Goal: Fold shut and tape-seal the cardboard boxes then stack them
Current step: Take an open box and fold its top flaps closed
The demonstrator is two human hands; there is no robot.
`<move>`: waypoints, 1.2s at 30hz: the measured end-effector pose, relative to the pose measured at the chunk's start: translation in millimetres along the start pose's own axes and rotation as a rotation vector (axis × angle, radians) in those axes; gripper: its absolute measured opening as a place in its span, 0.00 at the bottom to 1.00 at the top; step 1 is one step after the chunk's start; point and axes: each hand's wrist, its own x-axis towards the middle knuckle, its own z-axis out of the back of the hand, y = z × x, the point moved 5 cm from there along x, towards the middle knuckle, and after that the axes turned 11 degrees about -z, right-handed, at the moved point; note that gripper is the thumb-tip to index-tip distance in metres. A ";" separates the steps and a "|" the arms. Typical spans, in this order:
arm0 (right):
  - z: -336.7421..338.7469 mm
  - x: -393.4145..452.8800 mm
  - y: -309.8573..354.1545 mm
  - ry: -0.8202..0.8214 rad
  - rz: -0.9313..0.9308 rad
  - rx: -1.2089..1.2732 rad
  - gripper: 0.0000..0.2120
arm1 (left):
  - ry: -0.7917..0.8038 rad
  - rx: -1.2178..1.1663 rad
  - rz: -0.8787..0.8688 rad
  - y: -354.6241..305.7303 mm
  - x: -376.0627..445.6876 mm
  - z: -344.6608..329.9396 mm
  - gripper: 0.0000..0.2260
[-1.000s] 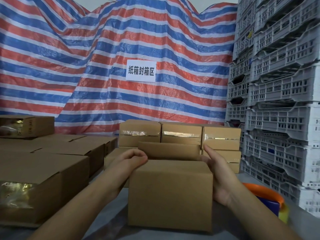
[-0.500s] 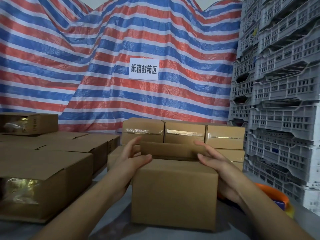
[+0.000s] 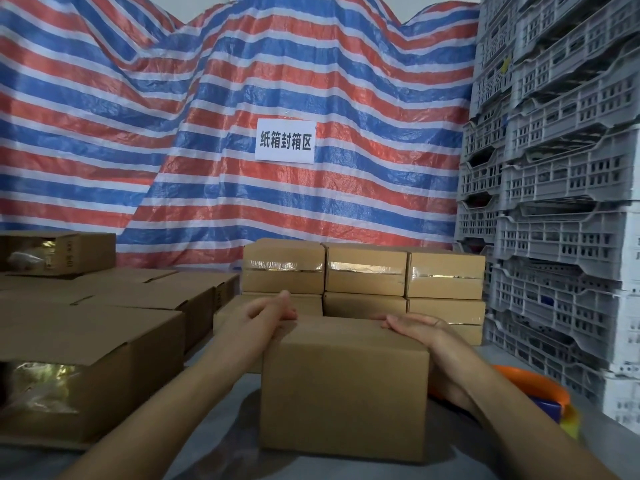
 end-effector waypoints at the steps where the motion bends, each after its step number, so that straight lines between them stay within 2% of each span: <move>1: 0.7 0.0 -0.3 -0.010 0.000 0.004 0.18 | 0.027 0.094 -0.060 -9.1 2.4 1.4 0.18; 4: 0.8 -1.5 -0.7 -0.038 -0.002 -0.016 0.19 | 0.222 0.387 -0.289 -46.4 4.3 -11.3 0.27; 7: 1.2 -3.7 0.9 -0.049 0.000 -0.027 0.23 | 0.542 0.730 -0.357 -62.3 0.7 -43.2 0.40; 9: 0.6 -5.0 1.5 -0.031 0.007 -0.016 0.25 | 0.705 0.839 -0.340 -61.7 -1.4 -58.6 0.41; 11: -0.8 -6.2 2.0 -0.010 0.014 -0.016 0.25 | 0.798 0.843 -0.328 -57.6 -5.2 -67.4 0.37; 15: 0.1 -5.7 1.7 -0.016 0.019 -0.036 0.21 | 0.753 0.884 -0.353 -48.4 -7.5 -68.3 0.32; 19: -1.2 -9.3 8.1 -0.048 0.053 -0.109 0.16 | 0.742 0.879 -0.360 -46.0 -7.1 -67.8 0.32; 22: 20.6 -14.6 40.2 -0.390 0.246 -0.417 0.18 | 0.751 0.854 -0.356 -46.4 -7.9 -67.8 0.32; 24: 39.0 -22.1 62.1 -0.618 0.316 -0.818 0.23 | 0.746 0.851 -0.362 -47.0 -8.3 -67.9 0.32; 27: 62.0 -28.5 59.5 -0.772 0.090 -1.377 0.27 | 0.727 0.856 -0.372 -47.5 -9.2 -68.1 0.32; 29: 74.1 -28.3 38.0 -0.754 -0.073 -1.562 0.30 | 0.715 0.867 -0.384 -47.7 -11.0 -68.2 0.32; 32: 84.4 -27.9 6.7 -0.696 -0.183 -1.583 0.32 | 0.710 0.873 -0.390 -49.5 -13.2 -67.6 0.31; 36: 91.7 -28.7 -11.9 -0.776 -0.171 -1.586 0.35 | 0.710 0.882 -0.401 -52.1 -13.6 -67.7 0.31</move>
